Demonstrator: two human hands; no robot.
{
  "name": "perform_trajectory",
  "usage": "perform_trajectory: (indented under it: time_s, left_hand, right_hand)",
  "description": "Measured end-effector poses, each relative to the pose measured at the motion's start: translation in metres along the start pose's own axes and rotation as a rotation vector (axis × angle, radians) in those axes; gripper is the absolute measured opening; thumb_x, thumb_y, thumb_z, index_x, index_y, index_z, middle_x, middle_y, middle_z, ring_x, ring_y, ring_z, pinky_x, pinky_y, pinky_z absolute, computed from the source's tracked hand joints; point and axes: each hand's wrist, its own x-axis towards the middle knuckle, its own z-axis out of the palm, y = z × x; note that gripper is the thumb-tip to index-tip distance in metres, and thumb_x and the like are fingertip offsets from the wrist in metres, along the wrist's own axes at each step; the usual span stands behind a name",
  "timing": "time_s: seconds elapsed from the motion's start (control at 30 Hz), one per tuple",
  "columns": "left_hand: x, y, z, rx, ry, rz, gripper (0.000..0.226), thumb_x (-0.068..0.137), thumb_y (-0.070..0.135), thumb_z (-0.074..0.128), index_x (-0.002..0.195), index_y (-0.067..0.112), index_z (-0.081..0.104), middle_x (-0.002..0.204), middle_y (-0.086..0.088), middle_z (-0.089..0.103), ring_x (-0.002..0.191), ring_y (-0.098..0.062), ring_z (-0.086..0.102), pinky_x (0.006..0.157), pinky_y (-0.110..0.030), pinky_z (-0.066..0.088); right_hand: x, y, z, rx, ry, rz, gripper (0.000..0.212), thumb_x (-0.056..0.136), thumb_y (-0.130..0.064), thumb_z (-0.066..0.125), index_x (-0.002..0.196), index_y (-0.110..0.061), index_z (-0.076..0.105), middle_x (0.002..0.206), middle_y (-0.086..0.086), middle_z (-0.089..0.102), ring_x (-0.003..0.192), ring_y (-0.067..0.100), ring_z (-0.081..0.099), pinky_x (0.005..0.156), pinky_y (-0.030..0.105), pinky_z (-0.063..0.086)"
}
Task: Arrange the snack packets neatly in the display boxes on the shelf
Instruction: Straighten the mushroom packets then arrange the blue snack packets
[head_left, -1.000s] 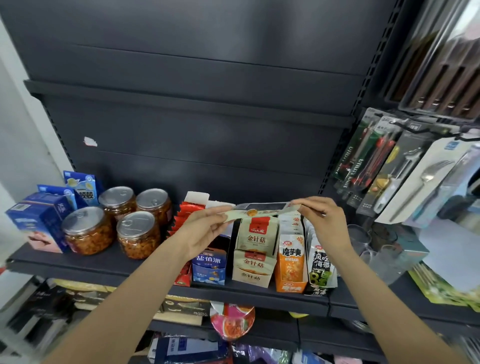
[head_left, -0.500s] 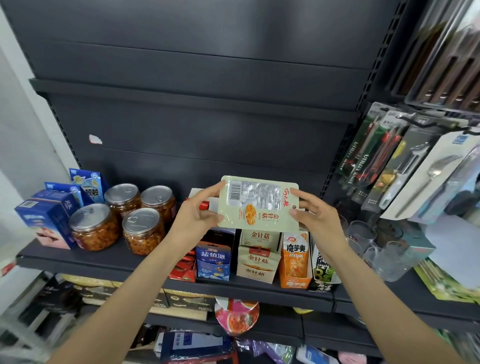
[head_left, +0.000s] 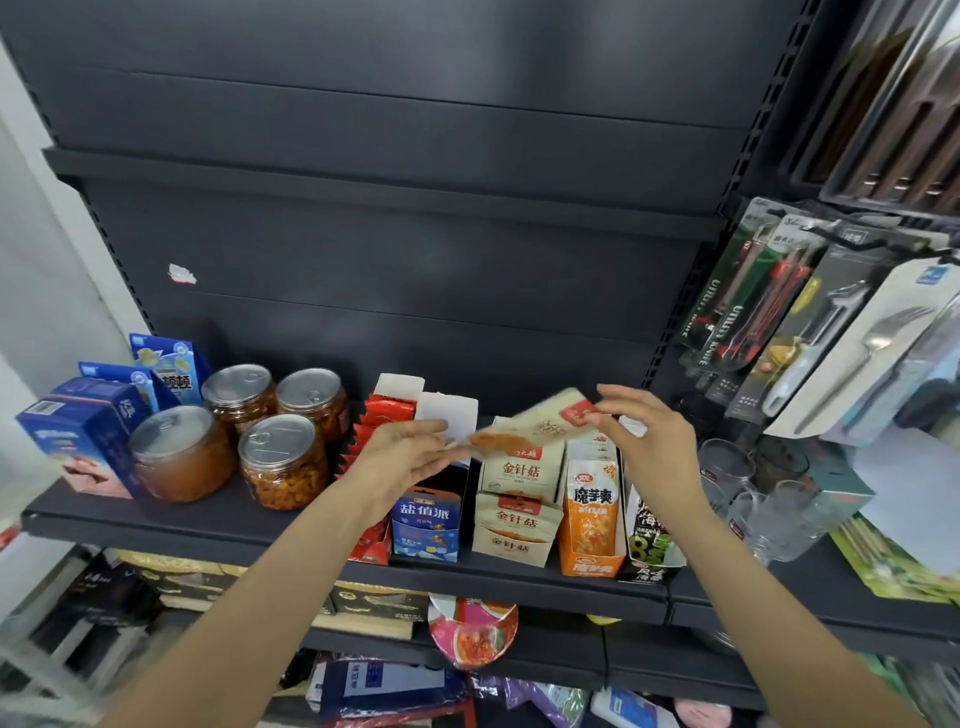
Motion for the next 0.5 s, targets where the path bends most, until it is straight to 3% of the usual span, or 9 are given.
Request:
perform_trajectory:
  time_s: [0.07,0.2,0.33,0.5]
  left_hand:
    - [0.009,-0.005,0.007,0.066,-0.011,-0.03,0.035,0.094,0.006,0.053,0.128,0.002,0.051,0.119,-0.014,0.064,0.103,-0.021,0.066,0.092,-0.029,0.051]
    - [0.024,-0.018,0.012,0.72,0.014,0.138,0.052,0.093,0.025,0.058,0.139,0.009,0.044,0.14,-0.008,0.05,0.126,-0.019,0.049,0.106,-0.032,0.04]
    - [0.029,-0.022,0.001,1.142,-0.104,0.204,0.078,0.081,0.046,0.067,0.146,0.022,0.032,0.151,0.0,0.034,0.137,-0.019,0.034,0.111,-0.038,0.033]
    - [0.028,-0.022,-0.01,1.329,-0.194,0.196,0.067,0.082,0.05,0.065,0.14,0.026,0.042,0.142,0.001,0.047,0.127,-0.018,0.046,0.103,-0.035,0.042]
  right_hand:
    - [0.002,0.003,0.002,-0.004,0.022,0.004,0.011,0.082,-0.014,0.068,0.091,-0.018,0.073,0.097,-0.015,0.064,0.087,-0.005,0.059,0.082,0.007,0.045]
    - [0.004,0.009,0.009,-0.082,-0.047,0.031,0.014,0.085,-0.012,0.065,0.097,-0.01,0.074,0.089,-0.009,0.068,0.076,-0.003,0.061,0.069,0.007,0.047]
    - [0.007,0.022,0.018,-0.347,-0.183,-0.013,0.015,0.088,-0.018,0.063,0.098,-0.015,0.074,0.091,-0.001,0.073,0.075,0.011,0.062,0.069,0.026,0.05]
    - [0.011,0.027,0.038,-0.567,-0.365,0.007,0.022,0.094,-0.025,0.056,0.111,-0.022,0.069,0.105,-0.002,0.071,0.094,0.016,0.065,0.081,0.034,0.054]
